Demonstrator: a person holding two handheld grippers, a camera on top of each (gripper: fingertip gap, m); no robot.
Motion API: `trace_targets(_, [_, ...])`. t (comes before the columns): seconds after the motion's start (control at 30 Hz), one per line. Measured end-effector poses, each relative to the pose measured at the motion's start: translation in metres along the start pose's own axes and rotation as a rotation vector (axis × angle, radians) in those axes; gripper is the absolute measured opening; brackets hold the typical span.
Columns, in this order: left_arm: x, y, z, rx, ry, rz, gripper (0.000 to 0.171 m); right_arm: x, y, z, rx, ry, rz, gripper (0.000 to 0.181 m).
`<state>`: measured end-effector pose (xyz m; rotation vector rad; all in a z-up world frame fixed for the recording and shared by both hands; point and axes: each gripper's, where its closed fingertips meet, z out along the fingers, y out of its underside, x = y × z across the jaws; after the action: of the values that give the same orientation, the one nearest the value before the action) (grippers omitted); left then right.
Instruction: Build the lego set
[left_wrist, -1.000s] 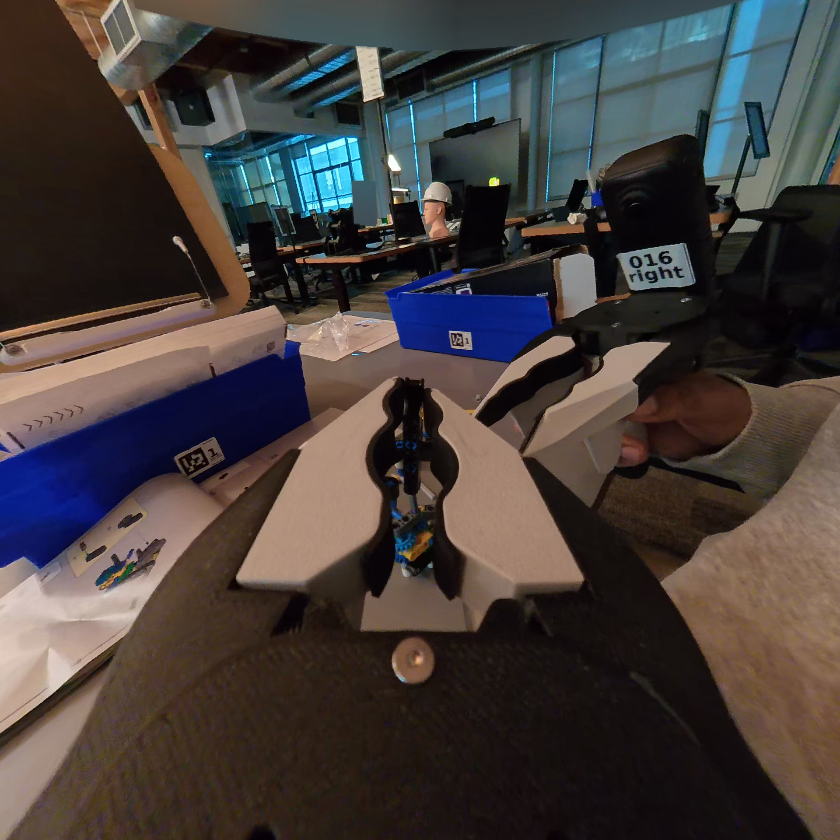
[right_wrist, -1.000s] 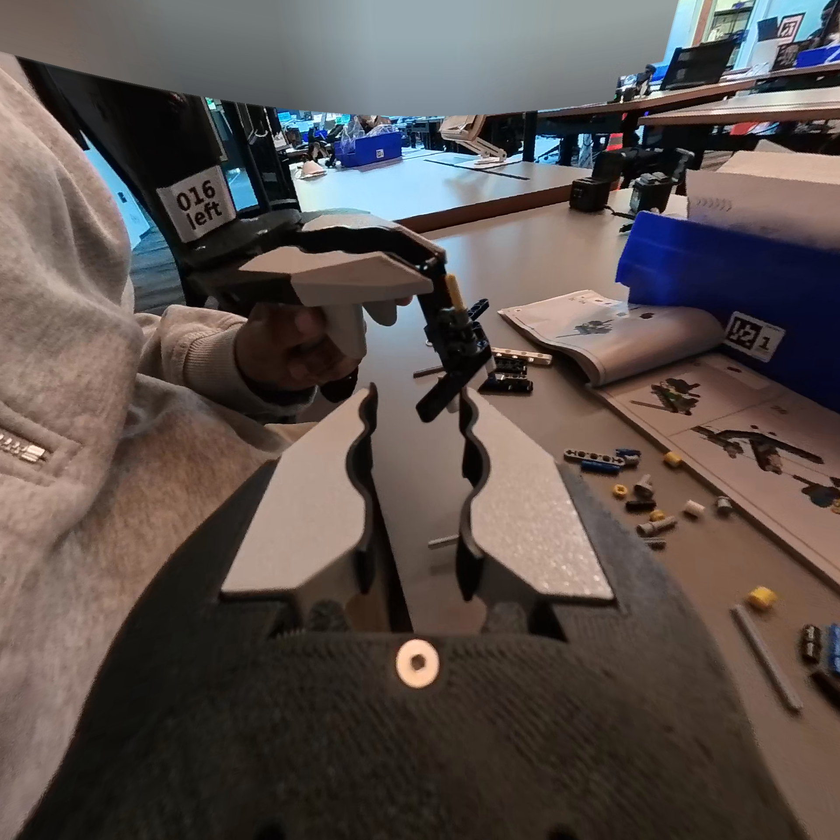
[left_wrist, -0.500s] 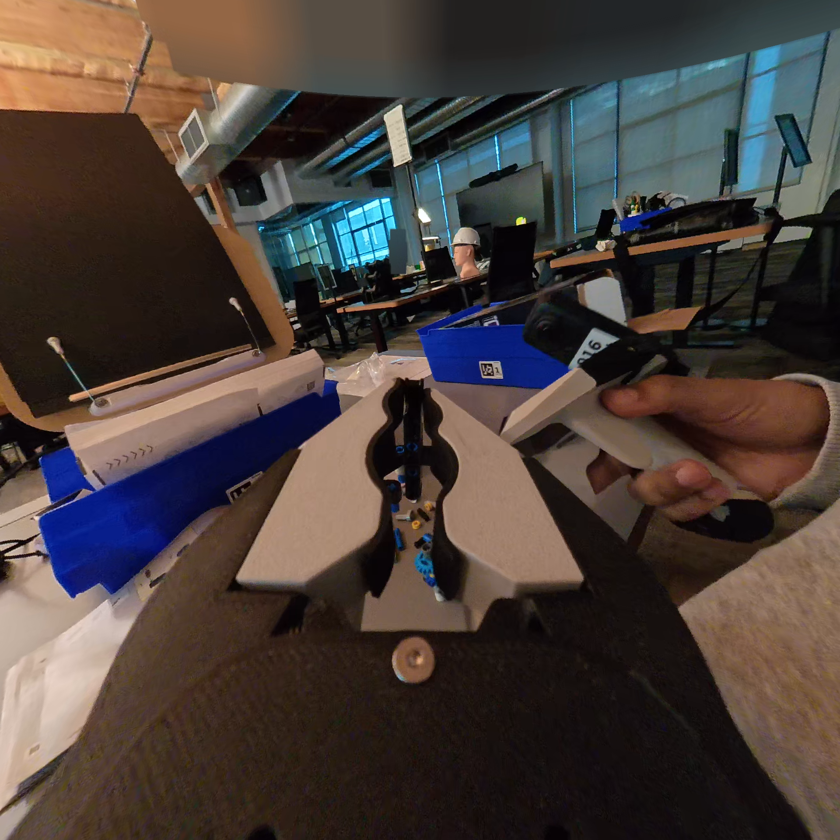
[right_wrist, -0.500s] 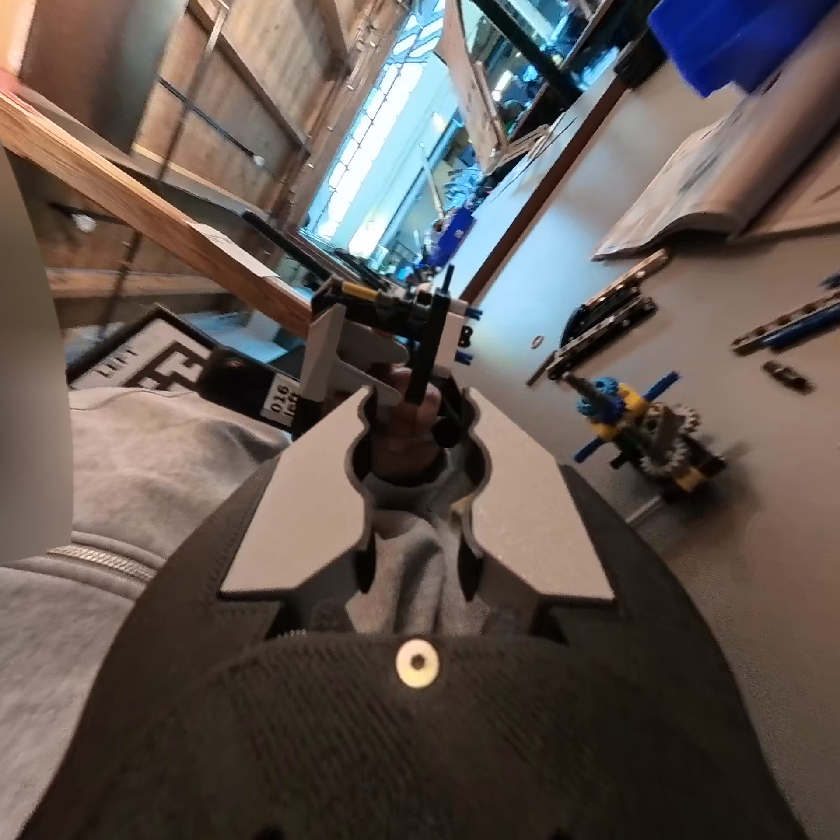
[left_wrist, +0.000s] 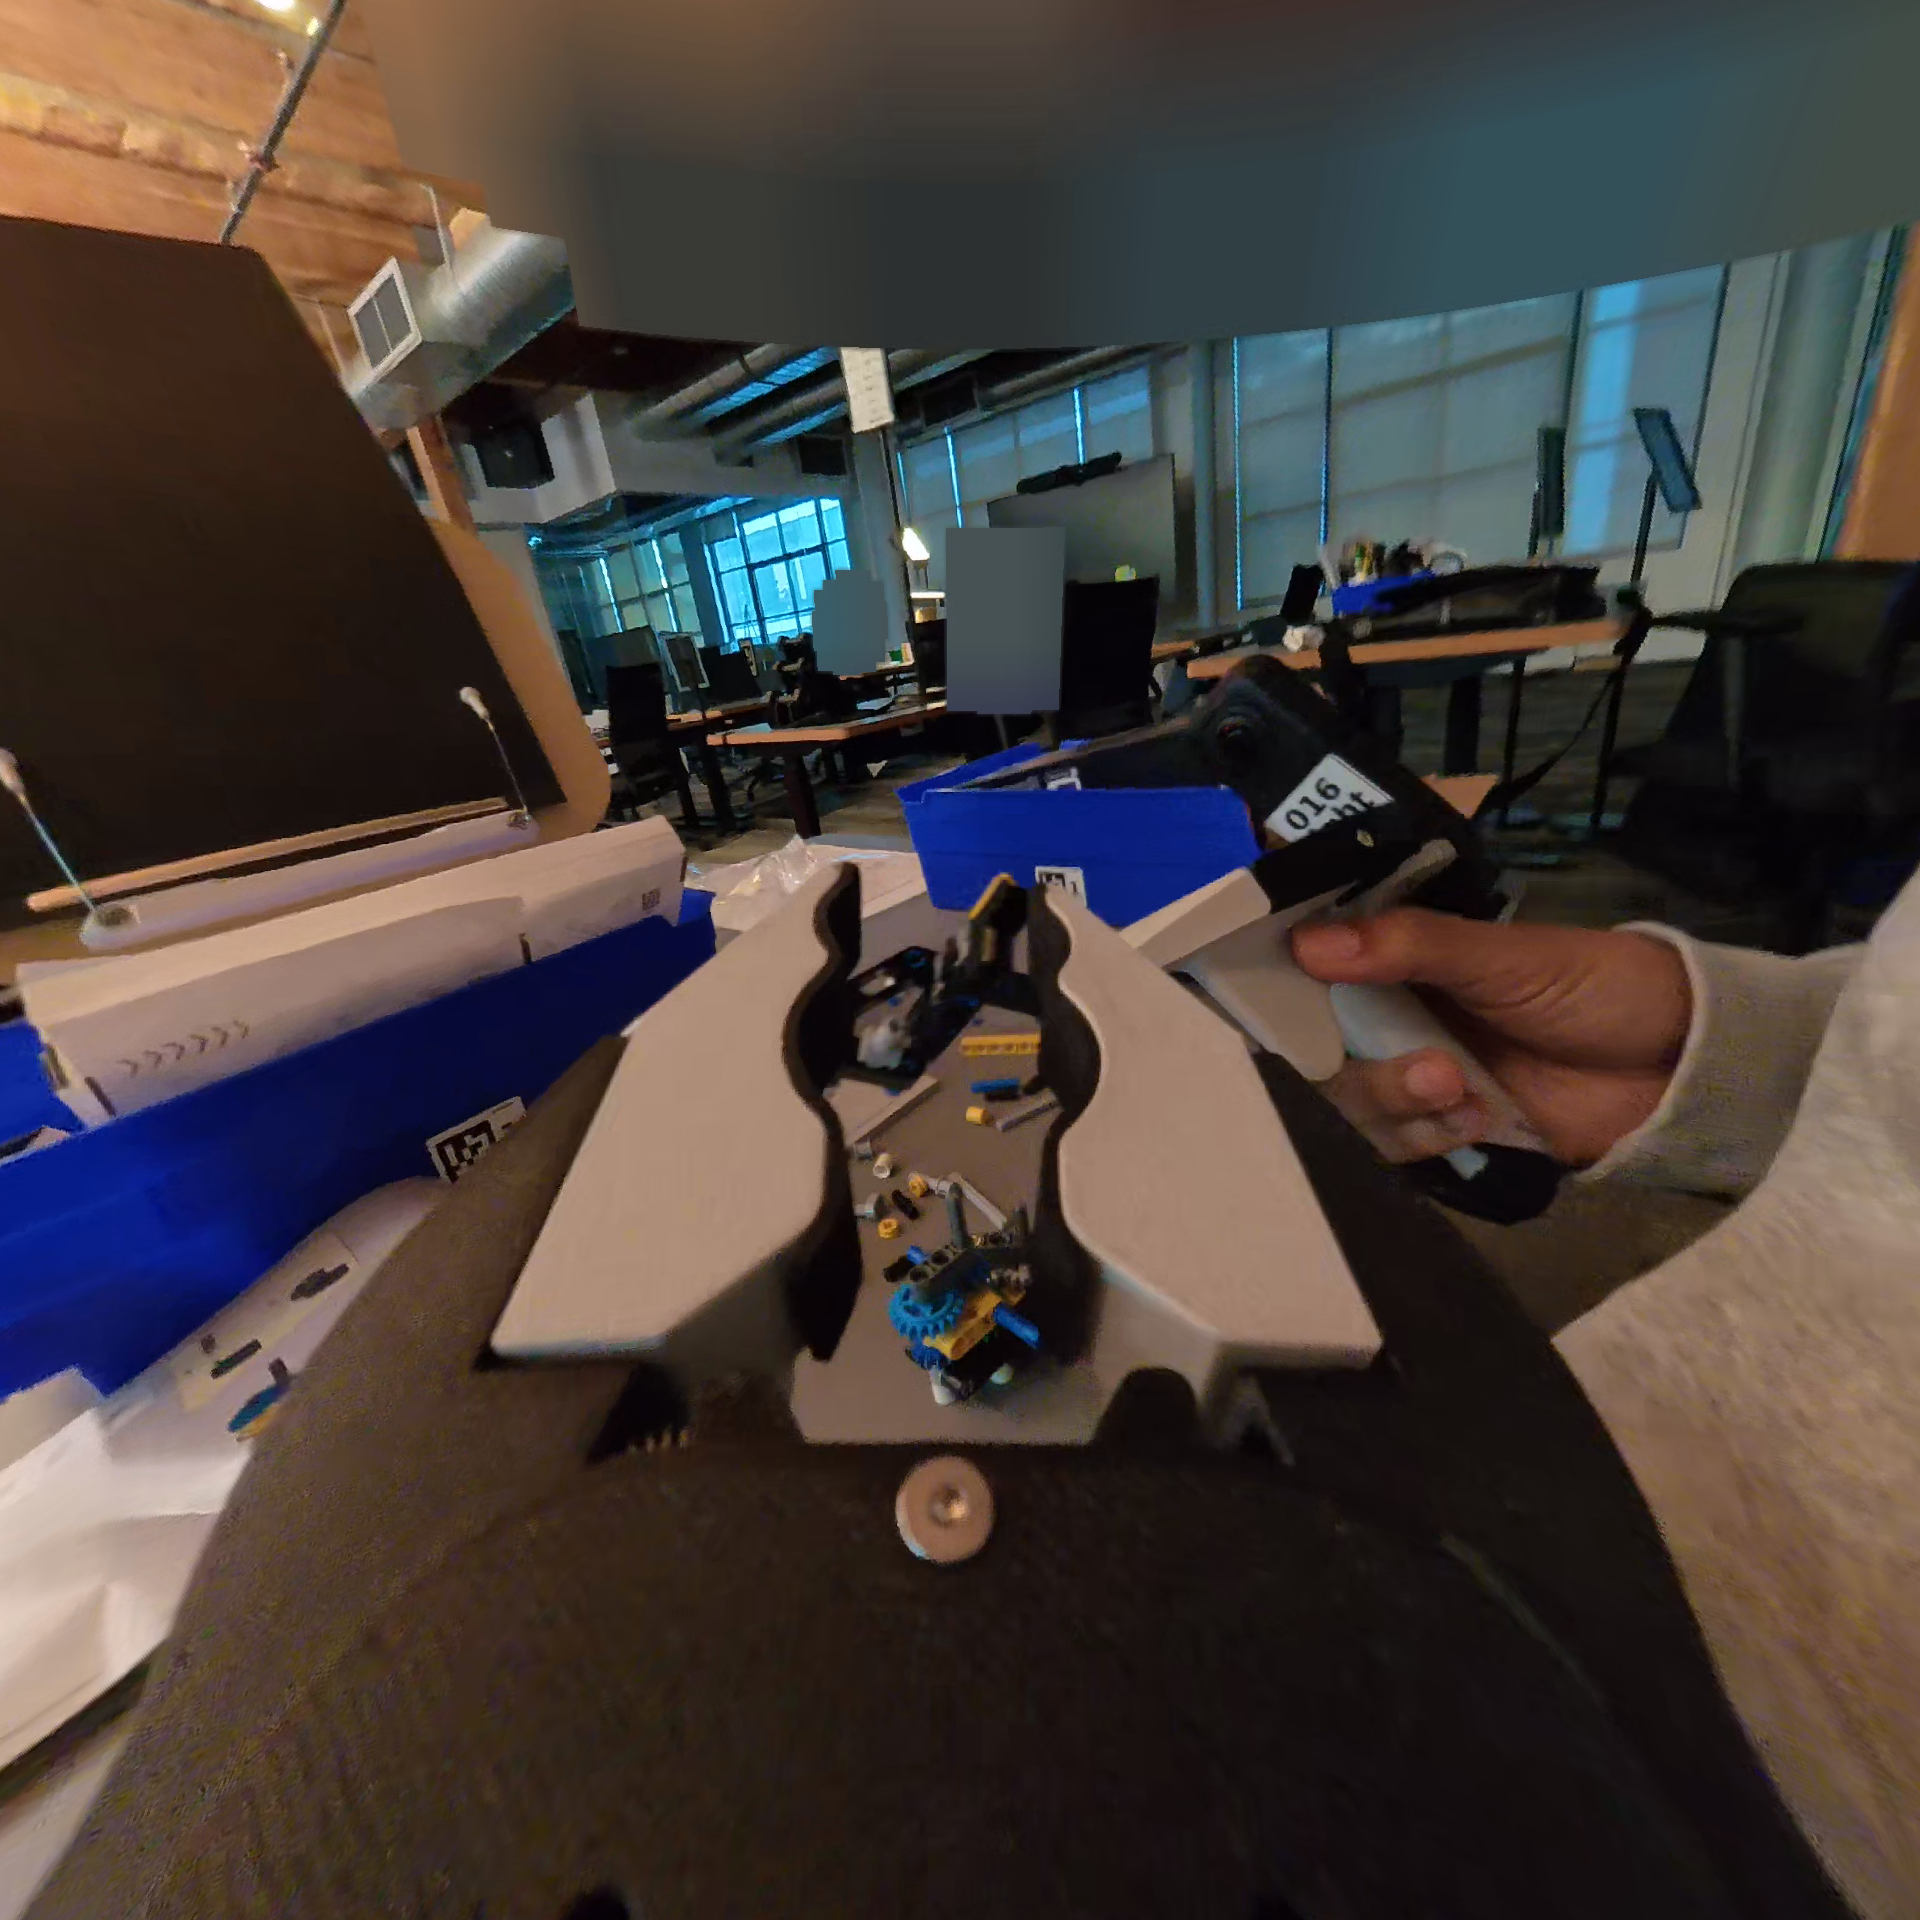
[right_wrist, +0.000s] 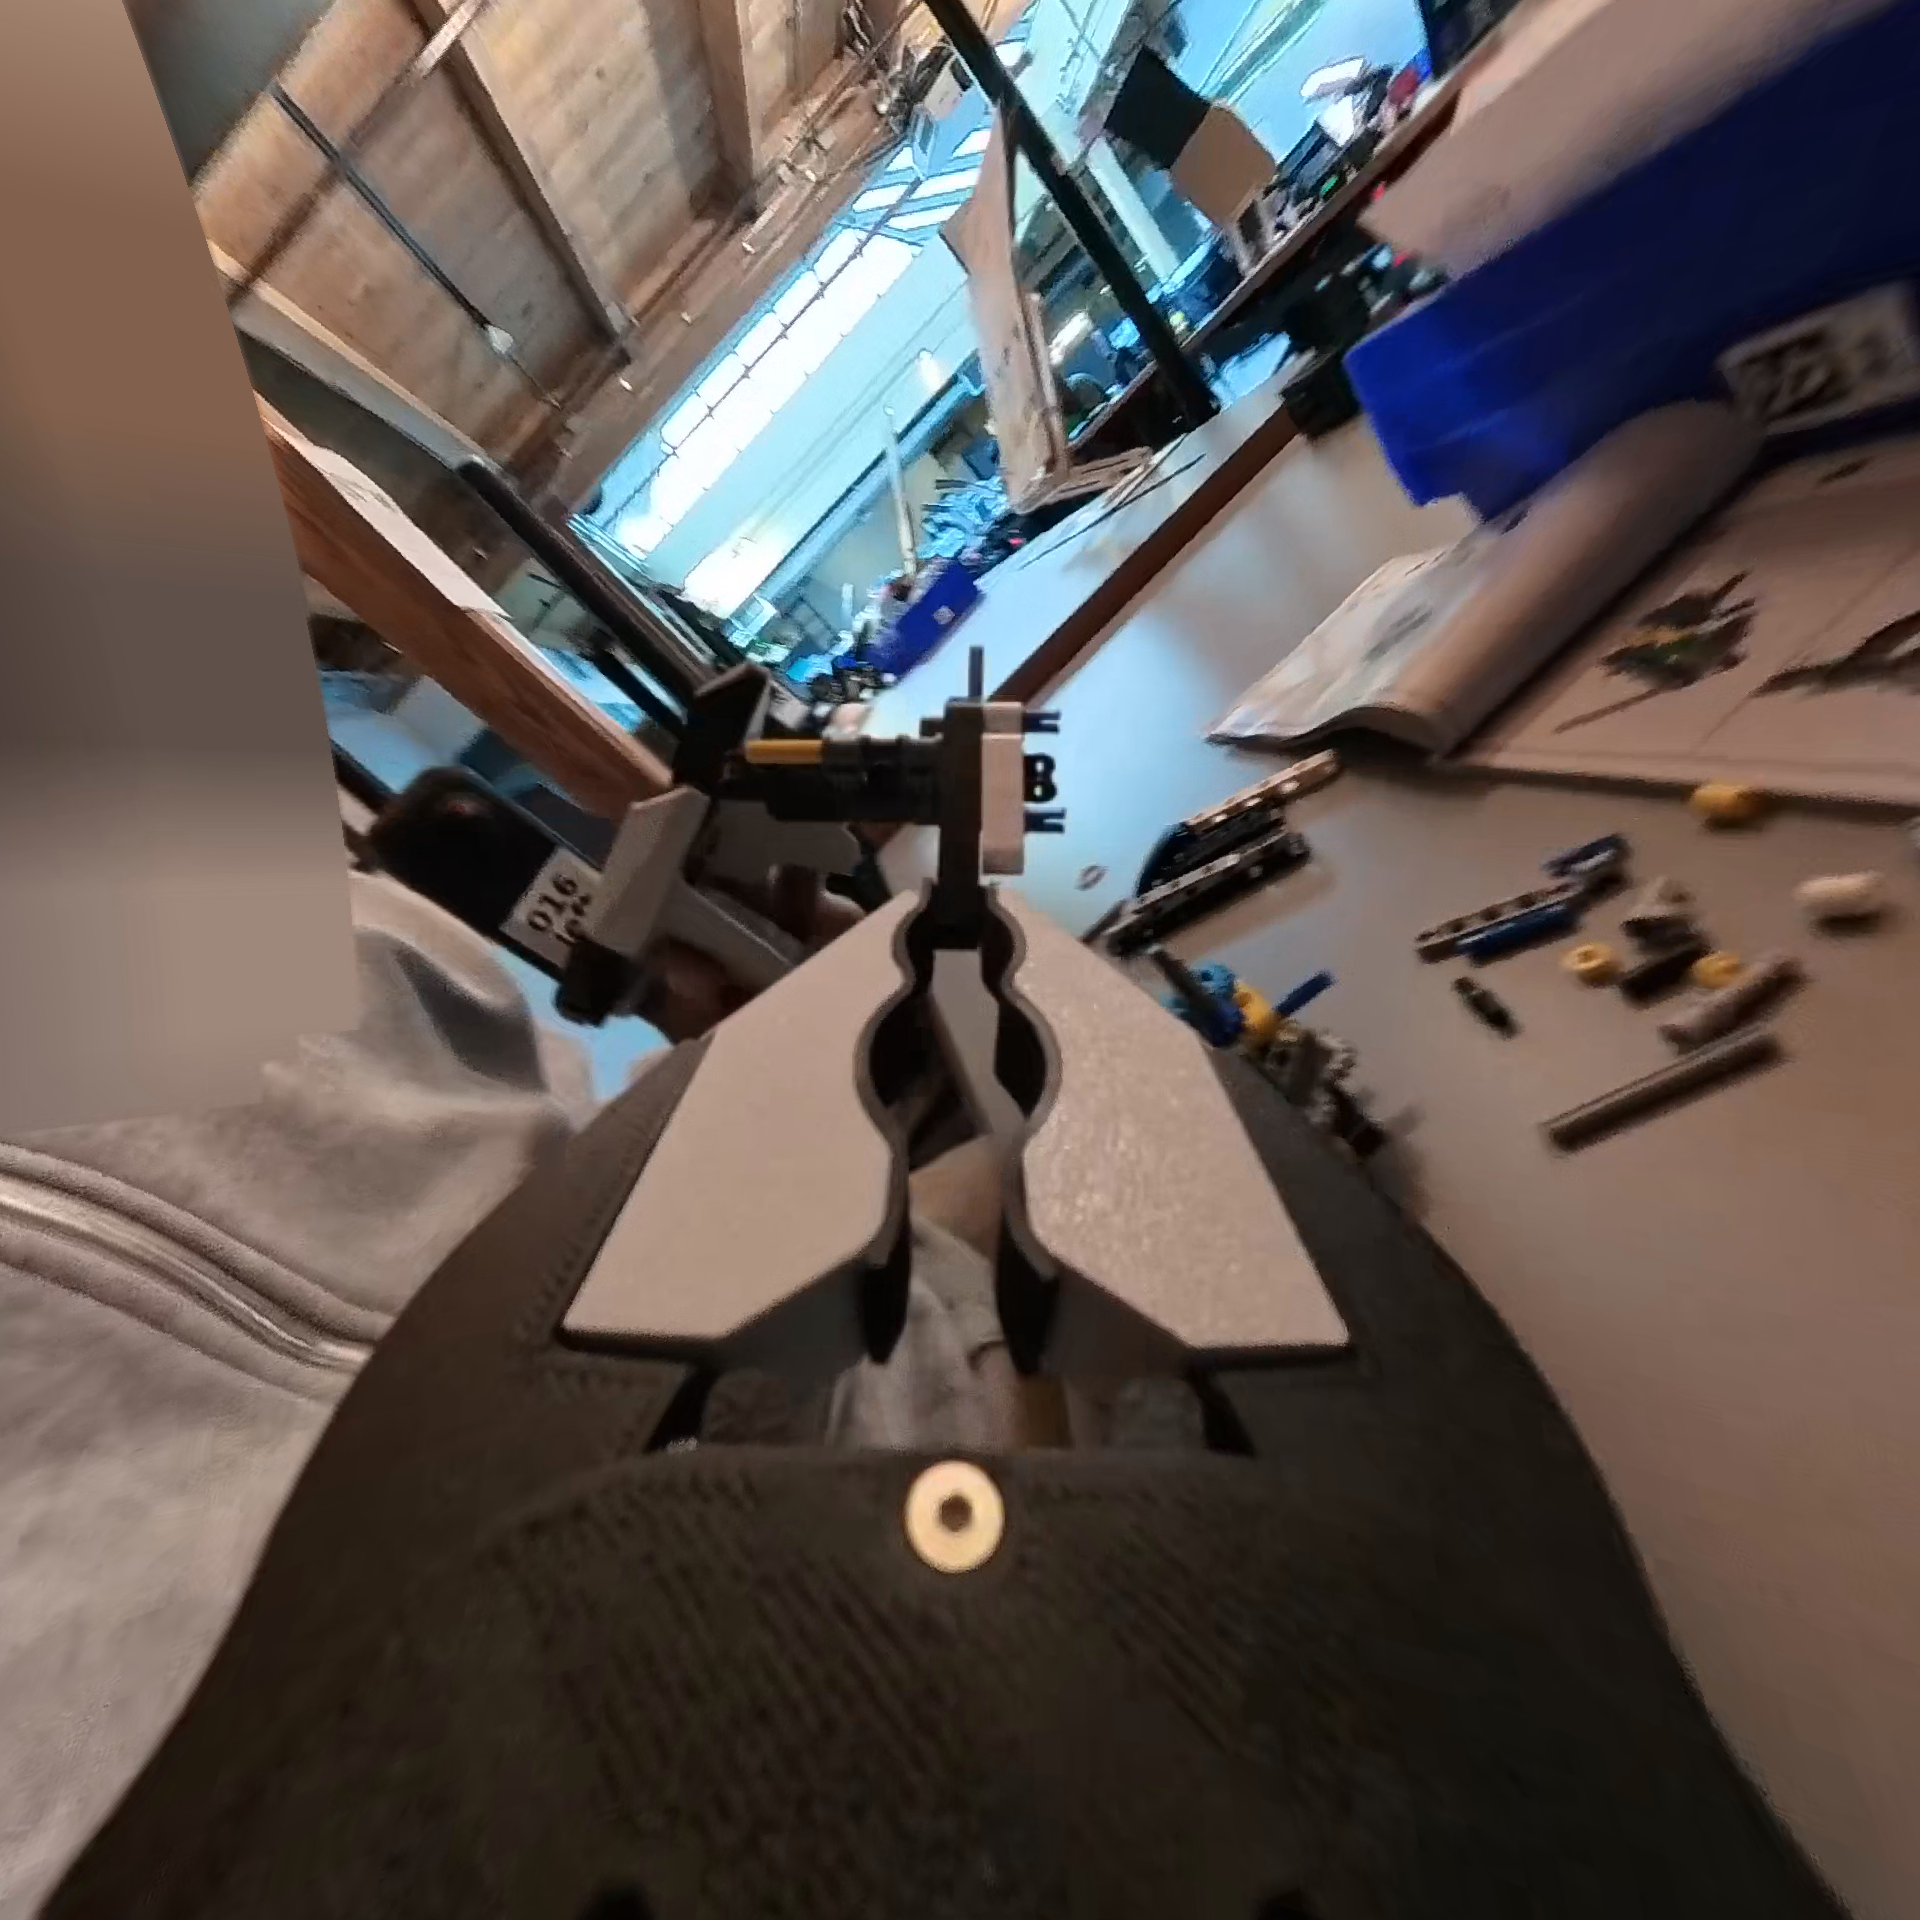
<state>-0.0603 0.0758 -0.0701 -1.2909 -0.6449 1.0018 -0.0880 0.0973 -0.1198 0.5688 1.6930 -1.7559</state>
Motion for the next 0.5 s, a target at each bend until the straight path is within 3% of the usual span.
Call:
trace_targets(0.13, [-0.016,0.000,-0.004,0.019,0.017,-0.162,0.041,0.011,-0.012,-0.018,-0.018,0.095,-0.201,0.006])
trace_targets(0.23, [-0.022,0.011,-0.003,-0.022,0.072,-0.300,0.043,0.008,-0.011,-0.025,-0.068,0.086,-0.330,0.006])
trace_targets(0.37, [-0.023,0.028,-0.001,-0.099,0.188,-0.520,0.055,0.004,-0.003,-0.028,-0.122,0.066,-0.488,0.006])
trace_targets(0.5, [-0.013,0.040,-0.001,-0.142,0.335,-0.747,0.061,-0.002,-0.002,-0.025,-0.086,0.027,-0.543,0.007])
